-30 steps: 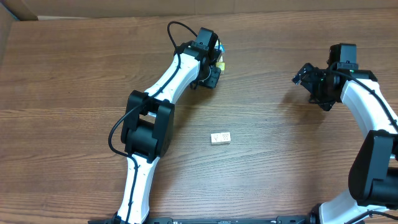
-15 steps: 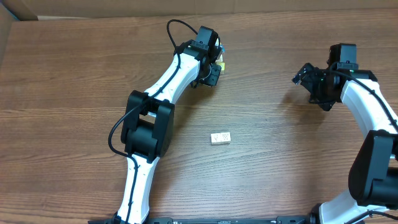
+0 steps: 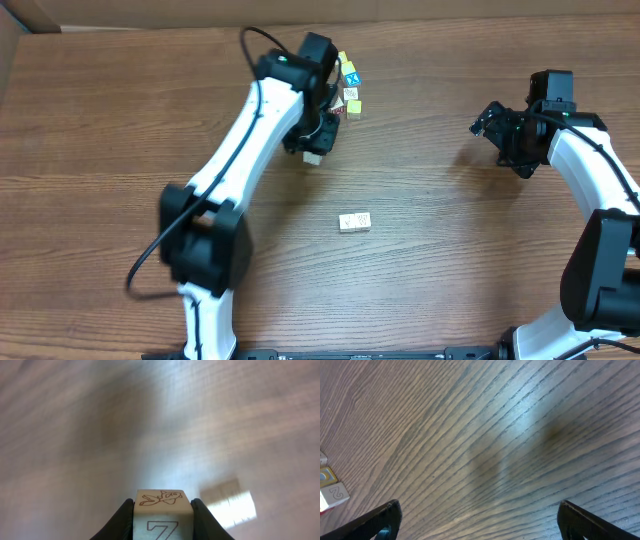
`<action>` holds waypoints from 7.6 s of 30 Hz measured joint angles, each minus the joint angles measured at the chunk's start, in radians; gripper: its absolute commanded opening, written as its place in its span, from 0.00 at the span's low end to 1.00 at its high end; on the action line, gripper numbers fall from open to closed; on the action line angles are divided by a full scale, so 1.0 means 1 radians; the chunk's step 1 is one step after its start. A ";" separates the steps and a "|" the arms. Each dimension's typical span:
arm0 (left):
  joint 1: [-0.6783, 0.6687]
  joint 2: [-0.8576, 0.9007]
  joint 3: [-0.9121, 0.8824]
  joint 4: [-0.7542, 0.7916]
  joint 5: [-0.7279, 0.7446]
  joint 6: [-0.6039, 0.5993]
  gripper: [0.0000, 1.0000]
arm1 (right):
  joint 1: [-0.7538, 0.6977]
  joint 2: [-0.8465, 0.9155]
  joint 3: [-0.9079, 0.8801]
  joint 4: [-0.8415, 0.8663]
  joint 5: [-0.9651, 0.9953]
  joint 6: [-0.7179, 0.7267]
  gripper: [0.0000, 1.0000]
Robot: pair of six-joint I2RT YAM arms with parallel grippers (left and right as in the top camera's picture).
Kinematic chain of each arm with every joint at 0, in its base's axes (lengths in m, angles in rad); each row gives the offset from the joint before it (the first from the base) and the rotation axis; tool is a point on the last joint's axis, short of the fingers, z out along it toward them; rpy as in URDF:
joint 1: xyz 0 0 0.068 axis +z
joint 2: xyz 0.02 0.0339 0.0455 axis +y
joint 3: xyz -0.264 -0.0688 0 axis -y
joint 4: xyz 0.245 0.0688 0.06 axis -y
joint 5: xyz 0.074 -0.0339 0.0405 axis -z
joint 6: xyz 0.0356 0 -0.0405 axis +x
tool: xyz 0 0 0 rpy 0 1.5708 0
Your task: Flip 4 blocks
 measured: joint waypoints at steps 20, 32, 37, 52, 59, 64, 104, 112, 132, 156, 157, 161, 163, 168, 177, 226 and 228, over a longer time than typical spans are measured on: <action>-0.039 -0.080 -0.341 0.068 0.020 -0.195 0.28 | 0.000 0.000 0.000 0.000 0.000 0.000 1.00; -0.032 -0.076 -0.455 0.139 0.109 -0.231 0.51 | 0.000 0.000 0.000 0.000 0.000 0.000 1.00; -0.003 -0.076 -0.406 0.073 0.063 -0.235 0.04 | 0.000 0.000 0.000 0.000 0.000 0.000 1.00; 0.127 -0.076 -0.473 0.019 -0.046 -0.235 0.04 | 0.000 0.000 0.000 0.000 0.000 0.000 1.00; 0.125 -0.076 -0.581 0.051 -0.047 -0.235 0.04 | 0.000 0.000 0.000 0.000 0.001 0.000 1.00; 0.125 -0.076 -0.633 0.135 -0.040 -0.235 0.04 | 0.000 0.000 0.000 0.000 0.000 0.000 1.00; -0.031 -0.076 -0.643 0.366 0.183 -0.322 0.04 | 0.000 0.000 0.000 0.000 0.000 0.001 1.00; -0.031 -0.076 -0.643 0.376 0.211 -0.348 0.04 | 0.000 0.000 0.000 0.000 0.000 0.000 1.00; -0.066 -0.135 -0.549 0.178 0.079 -0.351 0.04 | 0.000 0.000 0.000 0.000 0.000 0.000 1.00; -0.279 -0.135 -0.643 0.288 0.035 -0.424 0.04 | 0.000 0.000 0.000 0.000 0.000 0.001 1.00; -0.279 -0.135 -0.652 0.301 0.029 -0.427 0.04 | 0.000 0.000 0.000 0.000 0.000 0.000 1.00; -0.279 -0.135 -0.677 0.332 0.015 -0.434 0.04 | 0.000 0.000 0.000 0.000 0.000 0.000 1.00; -0.279 -0.135 -0.678 0.346 0.014 -0.438 0.04 | 0.000 0.000 0.000 -0.001 0.000 0.000 1.00; -0.279 -0.135 -0.678 0.374 0.008 -0.441 0.04 | 0.000 0.000 0.000 0.000 0.000 0.000 1.00; -0.279 -0.135 -0.678 0.383 0.000 -0.441 0.04 | 0.000 0.000 0.000 0.000 0.000 0.000 1.00; 0.072 -0.106 -0.190 0.735 -0.145 -0.145 0.76 | 0.000 0.000 0.000 0.000 0.000 0.000 1.00; 0.072 -0.043 -0.190 0.755 -0.150 -0.128 0.77 | 0.000 0.000 0.000 -0.001 0.000 0.000 1.00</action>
